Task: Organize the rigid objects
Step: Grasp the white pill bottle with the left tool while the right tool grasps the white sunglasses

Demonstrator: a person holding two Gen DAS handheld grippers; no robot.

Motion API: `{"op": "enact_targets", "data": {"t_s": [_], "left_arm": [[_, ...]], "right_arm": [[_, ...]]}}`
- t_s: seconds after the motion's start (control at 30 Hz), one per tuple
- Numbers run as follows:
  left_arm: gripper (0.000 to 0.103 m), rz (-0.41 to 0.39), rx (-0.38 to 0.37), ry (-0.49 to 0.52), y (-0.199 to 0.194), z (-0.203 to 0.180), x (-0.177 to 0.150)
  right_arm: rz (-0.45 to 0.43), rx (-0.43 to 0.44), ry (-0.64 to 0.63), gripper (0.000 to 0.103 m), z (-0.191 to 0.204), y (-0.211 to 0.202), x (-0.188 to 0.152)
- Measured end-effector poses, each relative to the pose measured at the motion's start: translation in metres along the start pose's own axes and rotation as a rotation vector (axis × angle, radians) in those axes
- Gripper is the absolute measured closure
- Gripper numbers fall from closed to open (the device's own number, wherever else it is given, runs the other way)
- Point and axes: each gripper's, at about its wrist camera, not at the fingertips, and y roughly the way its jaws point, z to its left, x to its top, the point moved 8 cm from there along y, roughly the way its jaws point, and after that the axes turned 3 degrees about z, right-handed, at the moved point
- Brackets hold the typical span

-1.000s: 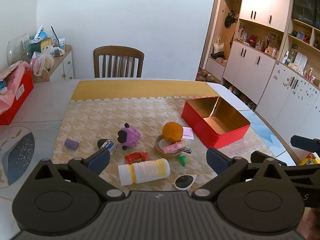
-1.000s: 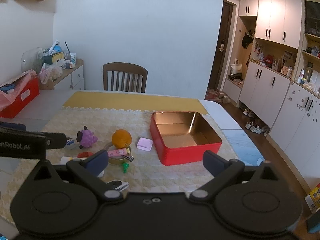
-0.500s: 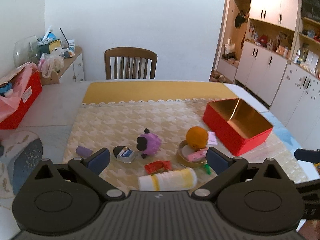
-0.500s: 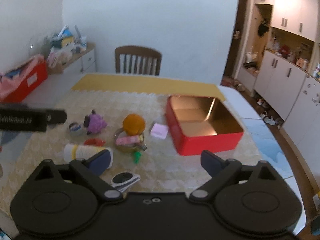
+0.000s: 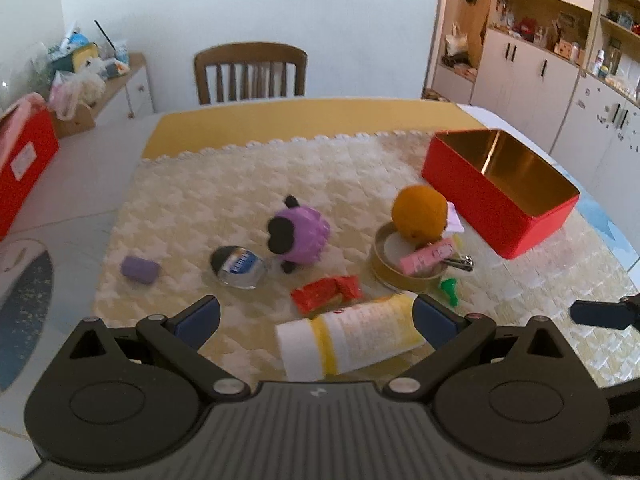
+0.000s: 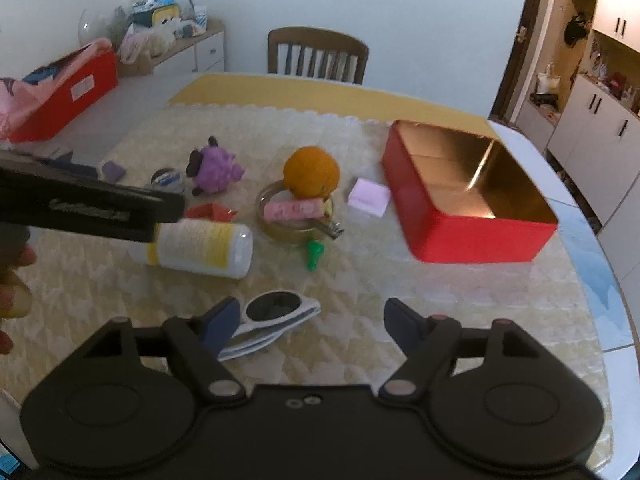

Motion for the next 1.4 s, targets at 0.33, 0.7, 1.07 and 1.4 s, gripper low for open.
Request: {"op": "enact_targets", "data": {"t_s": [0.33, 0.7, 1.07, 1.4], "left_arm": [[0.001, 0.036, -0.047, 0.07, 0.029, -0.007, 0.002], [0.014, 0.008, -0.16, 0.242, 0.043, -0.023, 0.001], [0.041, 0.086, -0.199, 0.36, 0.051, -0.034, -0.024], [0.057, 0.133, -0.182, 0.364, 0.049, -0.035, -0.04]], "right_arm": [[0.049, 0.026, -0.011, 0.026, 0.012, 0.025, -0.002], [0.085, 0.039, 0.009, 0.03, 0.016, 0.052, -0.005], [0.155, 0.138, 0.137, 0.037, 0.006, 0.053, -0.015], [0.228, 0.231, 0.238, 0.059, 0.0, 0.043, -0.028]]}}
